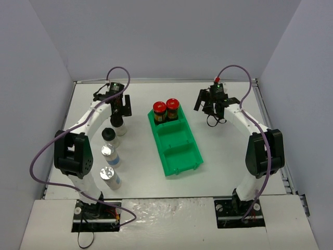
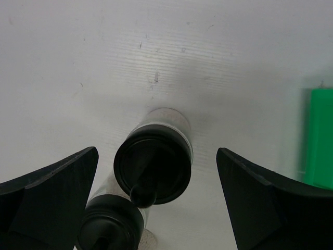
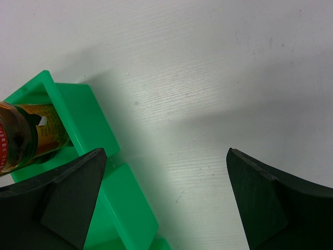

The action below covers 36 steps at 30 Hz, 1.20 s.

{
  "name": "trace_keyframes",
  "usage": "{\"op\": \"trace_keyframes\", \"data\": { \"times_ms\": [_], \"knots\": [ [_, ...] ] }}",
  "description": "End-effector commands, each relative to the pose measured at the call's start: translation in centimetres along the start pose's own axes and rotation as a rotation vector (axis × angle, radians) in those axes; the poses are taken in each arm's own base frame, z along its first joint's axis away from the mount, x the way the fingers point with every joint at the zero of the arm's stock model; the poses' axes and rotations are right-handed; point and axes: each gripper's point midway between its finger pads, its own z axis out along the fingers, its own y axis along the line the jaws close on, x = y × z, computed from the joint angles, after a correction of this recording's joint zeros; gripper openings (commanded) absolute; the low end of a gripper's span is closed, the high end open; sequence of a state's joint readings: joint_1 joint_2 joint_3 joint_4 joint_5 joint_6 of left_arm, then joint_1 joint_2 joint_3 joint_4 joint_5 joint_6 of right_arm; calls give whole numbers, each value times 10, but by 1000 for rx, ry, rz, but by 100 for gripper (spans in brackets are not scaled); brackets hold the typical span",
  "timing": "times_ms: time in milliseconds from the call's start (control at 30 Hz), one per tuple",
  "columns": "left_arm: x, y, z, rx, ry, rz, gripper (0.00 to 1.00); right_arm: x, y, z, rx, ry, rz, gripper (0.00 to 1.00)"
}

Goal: Organize the condiment bottles

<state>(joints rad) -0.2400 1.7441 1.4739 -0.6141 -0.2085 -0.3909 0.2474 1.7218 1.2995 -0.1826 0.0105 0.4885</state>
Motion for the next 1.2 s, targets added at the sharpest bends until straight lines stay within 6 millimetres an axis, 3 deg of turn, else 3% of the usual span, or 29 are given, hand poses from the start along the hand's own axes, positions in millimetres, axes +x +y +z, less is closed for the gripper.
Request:
{"op": "trace_keyframes", "data": {
  "times_ms": [0, 233, 600, 867, 967, 1033, 1067, 1133, 1167],
  "knots": [
    [-17, -6, 1, 49, -45, -62, 95, -28, 12, -19, -50, -91, 3, 97],
    [-6, -11, 7, 68, 2, -75, 95, -28, 12, -18, -49, -89, 6, 97],
    [6, 1, -11, 40, 34, -64, 93, -23, 11, -15, -44, -76, 7, 97],
    [11, 1, -14, 44, 47, -69, 82, -21, 10, -14, -38, -73, 9, 98],
    [13, 1, -12, 41, 57, -64, 72, -20, 9, -12, -36, -70, 9, 98],
    [15, 0, -10, 43, 65, -61, 60, -20, 9, -12, -35, -72, 9, 98],
    [15, 0, -9, 42, 69, -61, 51, -20, 9, -12, -35, -72, 9, 98],
    [17, -2, -6, 45, 79, -61, 18, -21, 9, -13, -35, -73, 9, 97],
    [17, -2, -5, 46, 82, -61, 11, -21, 9, -12, -34, -73, 9, 97]
  ]
}}
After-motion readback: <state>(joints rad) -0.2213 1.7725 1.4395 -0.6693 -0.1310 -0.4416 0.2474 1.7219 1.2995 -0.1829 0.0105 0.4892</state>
